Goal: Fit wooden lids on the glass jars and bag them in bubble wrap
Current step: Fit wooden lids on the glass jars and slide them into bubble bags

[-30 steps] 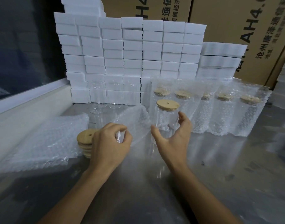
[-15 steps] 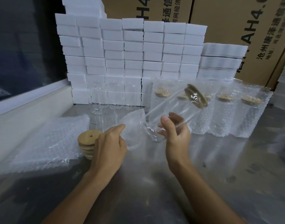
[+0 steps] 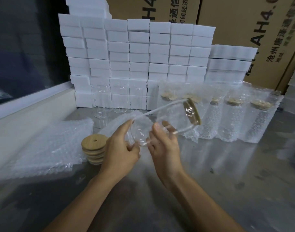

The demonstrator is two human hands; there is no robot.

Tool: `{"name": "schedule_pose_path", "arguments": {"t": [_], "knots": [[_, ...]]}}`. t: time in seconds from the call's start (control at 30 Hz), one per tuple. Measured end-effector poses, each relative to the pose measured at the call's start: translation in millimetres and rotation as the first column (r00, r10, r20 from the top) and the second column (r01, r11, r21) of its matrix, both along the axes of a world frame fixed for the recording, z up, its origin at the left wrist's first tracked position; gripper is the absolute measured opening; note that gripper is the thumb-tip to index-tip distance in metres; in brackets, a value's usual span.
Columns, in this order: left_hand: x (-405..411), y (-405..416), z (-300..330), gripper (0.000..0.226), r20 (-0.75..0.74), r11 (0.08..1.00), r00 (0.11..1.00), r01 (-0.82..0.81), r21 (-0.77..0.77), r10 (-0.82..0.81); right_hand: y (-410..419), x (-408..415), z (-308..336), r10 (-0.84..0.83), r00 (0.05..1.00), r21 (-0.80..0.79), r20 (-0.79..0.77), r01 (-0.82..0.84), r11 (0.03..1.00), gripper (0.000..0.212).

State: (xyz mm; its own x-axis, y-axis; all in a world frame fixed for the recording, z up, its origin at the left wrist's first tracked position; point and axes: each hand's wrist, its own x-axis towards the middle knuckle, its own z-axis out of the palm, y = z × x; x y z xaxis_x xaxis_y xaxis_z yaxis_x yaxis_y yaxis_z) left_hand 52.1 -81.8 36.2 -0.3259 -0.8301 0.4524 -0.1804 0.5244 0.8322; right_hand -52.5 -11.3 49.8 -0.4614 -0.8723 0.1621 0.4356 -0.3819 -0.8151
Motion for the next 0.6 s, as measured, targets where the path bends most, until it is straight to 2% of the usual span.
{"name": "schedule_pose_path", "arguments": {"t": [0.07,0.13,0.2,0.33,0.4,0.43,0.5,0.6], "knots": [[0,1,-2,0.073,0.028,0.999,1.0,0.014,-0.044,-0.013,1,-7,-5,-0.046,0.989,-0.005,-0.139,0.046,0.999,0.066],[1,1,-3,0.077,0.077,0.995,0.997,0.012,-0.103,-0.004,-1,-9,-9,-0.055,0.945,-0.071,-0.321,0.034,0.997,0.062],[3,-2,-3,0.081,0.115,0.985,0.993,-0.004,-0.174,0.024,-6,-7,-14,-0.065,0.896,-0.097,-0.439,0.025,0.995,0.056],[3,-6,-6,0.087,0.168,0.969,0.984,-0.024,-0.245,0.066,-9,-4,-20,-0.134,0.811,-0.028,-0.57,0.144,0.989,0.046],[3,-8,-7,0.086,0.178,0.96,0.98,-0.038,-0.278,0.09,-8,-6,-20,-0.074,0.808,-0.005,-0.585,0.088,0.996,0.046],[3,-10,-8,0.083,0.185,0.956,0.978,-0.042,-0.29,0.099,-6,-7,-18,-0.001,0.826,0.006,-0.564,0.006,1.0,0.054],[5,-14,-8,0.081,0.193,0.959,0.974,-0.059,-0.278,0.116,-2,-8,-14,0.159,0.854,0.02,-0.495,-0.171,0.985,0.085],[7,-19,-9,0.085,0.178,0.957,0.975,-0.077,-0.279,0.13,1,-10,-6,0.3,0.897,0.049,-0.325,-0.301,0.952,0.128]]}}
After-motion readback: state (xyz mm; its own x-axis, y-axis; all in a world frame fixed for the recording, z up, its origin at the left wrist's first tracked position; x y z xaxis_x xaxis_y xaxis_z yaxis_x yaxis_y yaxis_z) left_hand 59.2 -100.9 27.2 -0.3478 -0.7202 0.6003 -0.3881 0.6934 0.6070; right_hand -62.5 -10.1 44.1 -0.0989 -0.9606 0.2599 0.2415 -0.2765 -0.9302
